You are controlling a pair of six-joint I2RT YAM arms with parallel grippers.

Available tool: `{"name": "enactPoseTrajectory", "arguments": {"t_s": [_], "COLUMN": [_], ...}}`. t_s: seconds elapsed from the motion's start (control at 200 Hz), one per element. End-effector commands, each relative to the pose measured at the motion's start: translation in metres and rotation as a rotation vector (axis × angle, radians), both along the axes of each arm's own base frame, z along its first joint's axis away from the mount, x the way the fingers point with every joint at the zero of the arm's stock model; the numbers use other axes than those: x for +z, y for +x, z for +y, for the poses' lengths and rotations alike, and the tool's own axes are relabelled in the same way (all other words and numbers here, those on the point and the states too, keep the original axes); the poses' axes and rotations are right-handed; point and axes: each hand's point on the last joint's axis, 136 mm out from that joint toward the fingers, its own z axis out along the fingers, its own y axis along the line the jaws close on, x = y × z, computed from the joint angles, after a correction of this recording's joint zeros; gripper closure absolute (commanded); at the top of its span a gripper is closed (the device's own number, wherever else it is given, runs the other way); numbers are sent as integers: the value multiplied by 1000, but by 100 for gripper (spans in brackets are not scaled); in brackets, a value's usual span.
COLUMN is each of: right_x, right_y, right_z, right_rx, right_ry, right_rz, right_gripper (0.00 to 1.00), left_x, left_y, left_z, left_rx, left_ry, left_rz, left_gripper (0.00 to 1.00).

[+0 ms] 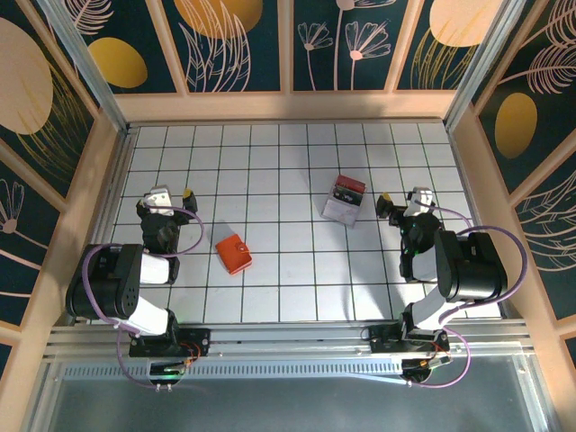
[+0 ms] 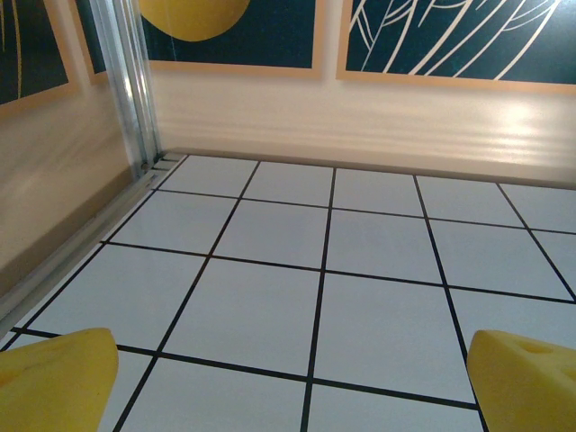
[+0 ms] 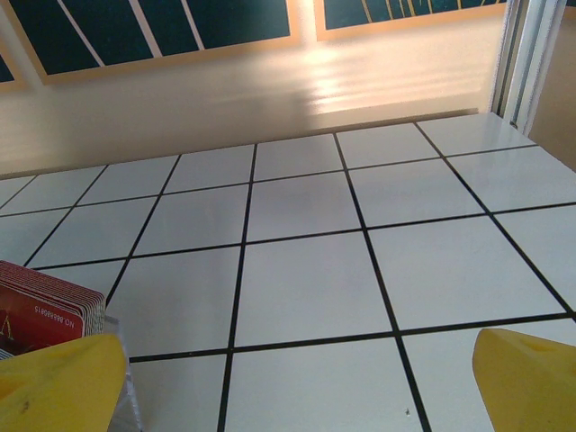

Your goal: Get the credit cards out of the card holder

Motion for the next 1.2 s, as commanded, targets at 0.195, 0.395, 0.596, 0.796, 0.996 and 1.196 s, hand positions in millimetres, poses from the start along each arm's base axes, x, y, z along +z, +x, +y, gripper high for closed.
{"name": "enactPoseTrajectory", "arguments": {"t_s": [0.195, 0.395, 0.596, 0.796, 0.996, 1.196], "right_x": [11, 11, 18, 35, 71, 100], "right_y": [4, 4, 1, -4, -9, -12], "right_z": [-2, -2, -7, -12, -22, -21], "right_rx": [-14, -15, -48, -79, -137, -154], "right_ry": [0, 0, 5, 12, 42, 105], "right_rz": [-33, -33, -51, -68, -106, -98], "right_gripper": [1, 1, 1, 1, 1, 1], "left_x": [4, 6, 21, 55, 75, 69], "left_y": [0, 2, -4, -19, -39, -28], "left_z": [0, -4, 5, 28, 47, 26], "left_rx": [-1, -31, 27, 171, 308, 218], "left_ry": [-18, -11, -25, -99, -295, -418], "left_rz": [-19, -15, -34, -83, -121, 4], "left_gripper": [1, 1, 1, 1, 1, 1]}}
